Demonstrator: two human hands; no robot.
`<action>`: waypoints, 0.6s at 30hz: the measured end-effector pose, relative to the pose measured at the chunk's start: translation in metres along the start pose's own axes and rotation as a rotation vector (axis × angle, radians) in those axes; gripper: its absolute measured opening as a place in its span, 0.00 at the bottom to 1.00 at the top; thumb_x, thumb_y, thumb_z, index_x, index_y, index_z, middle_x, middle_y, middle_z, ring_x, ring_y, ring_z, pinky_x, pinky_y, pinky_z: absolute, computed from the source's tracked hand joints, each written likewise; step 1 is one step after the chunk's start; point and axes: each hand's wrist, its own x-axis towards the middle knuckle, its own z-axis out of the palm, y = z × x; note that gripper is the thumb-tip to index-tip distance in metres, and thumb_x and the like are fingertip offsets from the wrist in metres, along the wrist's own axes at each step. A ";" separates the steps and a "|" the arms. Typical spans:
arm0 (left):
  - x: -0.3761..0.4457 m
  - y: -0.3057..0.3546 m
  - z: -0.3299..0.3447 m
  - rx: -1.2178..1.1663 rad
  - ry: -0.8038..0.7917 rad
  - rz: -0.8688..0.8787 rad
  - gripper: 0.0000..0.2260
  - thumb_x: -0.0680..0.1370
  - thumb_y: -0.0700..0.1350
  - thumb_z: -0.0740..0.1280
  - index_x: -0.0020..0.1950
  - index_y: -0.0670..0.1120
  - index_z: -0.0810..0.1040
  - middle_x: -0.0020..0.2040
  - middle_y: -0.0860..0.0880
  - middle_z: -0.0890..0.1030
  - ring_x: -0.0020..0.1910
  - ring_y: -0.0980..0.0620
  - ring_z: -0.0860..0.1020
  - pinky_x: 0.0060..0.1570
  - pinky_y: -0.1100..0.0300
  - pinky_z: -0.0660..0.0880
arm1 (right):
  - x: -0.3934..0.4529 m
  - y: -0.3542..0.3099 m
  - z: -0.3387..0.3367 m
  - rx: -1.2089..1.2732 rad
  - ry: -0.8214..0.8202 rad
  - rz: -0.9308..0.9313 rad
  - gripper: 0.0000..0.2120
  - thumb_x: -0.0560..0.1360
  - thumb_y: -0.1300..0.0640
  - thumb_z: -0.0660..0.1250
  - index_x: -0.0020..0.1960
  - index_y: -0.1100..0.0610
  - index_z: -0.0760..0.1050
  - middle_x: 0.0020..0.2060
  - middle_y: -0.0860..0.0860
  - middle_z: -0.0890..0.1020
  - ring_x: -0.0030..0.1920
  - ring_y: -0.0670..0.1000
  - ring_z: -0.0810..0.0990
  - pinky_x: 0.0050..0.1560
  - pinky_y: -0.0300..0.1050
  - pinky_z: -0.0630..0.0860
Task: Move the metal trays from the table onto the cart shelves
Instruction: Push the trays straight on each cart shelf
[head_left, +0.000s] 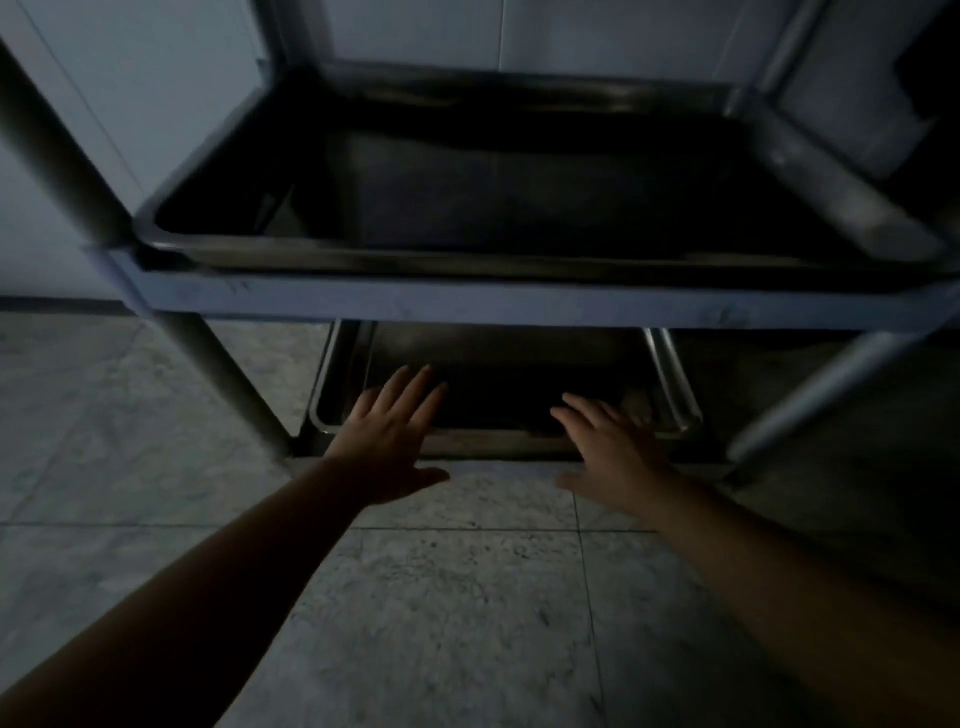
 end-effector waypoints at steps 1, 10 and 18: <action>0.012 -0.004 0.018 0.001 -0.087 -0.037 0.49 0.72 0.71 0.63 0.82 0.49 0.44 0.82 0.46 0.46 0.80 0.44 0.46 0.75 0.41 0.54 | 0.012 0.005 0.015 0.000 -0.062 0.079 0.45 0.67 0.36 0.67 0.76 0.48 0.50 0.77 0.48 0.50 0.75 0.55 0.53 0.70 0.57 0.58; 0.036 -0.015 0.103 -0.025 -0.104 -0.136 0.30 0.70 0.59 0.75 0.65 0.47 0.70 0.60 0.43 0.78 0.58 0.38 0.77 0.56 0.45 0.71 | 0.068 0.010 0.089 -0.079 -0.115 0.138 0.27 0.64 0.43 0.73 0.55 0.55 0.67 0.53 0.56 0.77 0.54 0.60 0.76 0.53 0.53 0.70; 0.016 -0.009 0.111 0.015 0.022 -0.205 0.26 0.71 0.62 0.72 0.59 0.44 0.75 0.52 0.43 0.82 0.50 0.38 0.80 0.50 0.47 0.72 | 0.060 0.001 0.105 -0.131 0.041 0.082 0.19 0.67 0.48 0.71 0.51 0.57 0.70 0.48 0.56 0.80 0.50 0.59 0.78 0.50 0.51 0.71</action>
